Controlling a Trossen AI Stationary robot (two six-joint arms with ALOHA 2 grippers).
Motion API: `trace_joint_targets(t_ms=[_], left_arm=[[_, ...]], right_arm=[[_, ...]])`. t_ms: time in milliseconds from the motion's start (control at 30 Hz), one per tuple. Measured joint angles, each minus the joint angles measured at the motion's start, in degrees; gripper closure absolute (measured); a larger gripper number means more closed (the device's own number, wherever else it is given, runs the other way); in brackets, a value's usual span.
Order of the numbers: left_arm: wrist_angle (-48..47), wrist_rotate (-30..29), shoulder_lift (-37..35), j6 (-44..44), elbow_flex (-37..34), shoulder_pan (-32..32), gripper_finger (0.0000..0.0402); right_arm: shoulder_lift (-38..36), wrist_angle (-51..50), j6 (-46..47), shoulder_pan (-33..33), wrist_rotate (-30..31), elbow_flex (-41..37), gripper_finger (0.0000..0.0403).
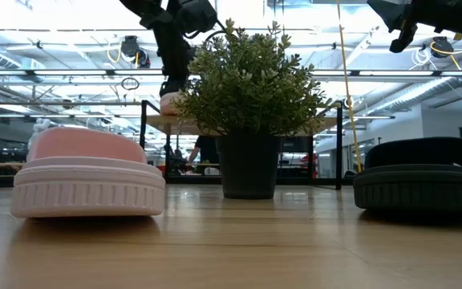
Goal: Pick and place slides into the shelf
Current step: Put the top pink slide on the shelf
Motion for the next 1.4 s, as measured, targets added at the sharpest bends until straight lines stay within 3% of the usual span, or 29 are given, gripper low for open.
trace_joint_targets(t_ms=[1400], left_arm=[[-3.55,1.14,0.00,5.01,0.00,-0.31,0.0305]], right_arm=[[-0.02,-0.37,0.00,0.00,0.02,0.00,0.0255]])
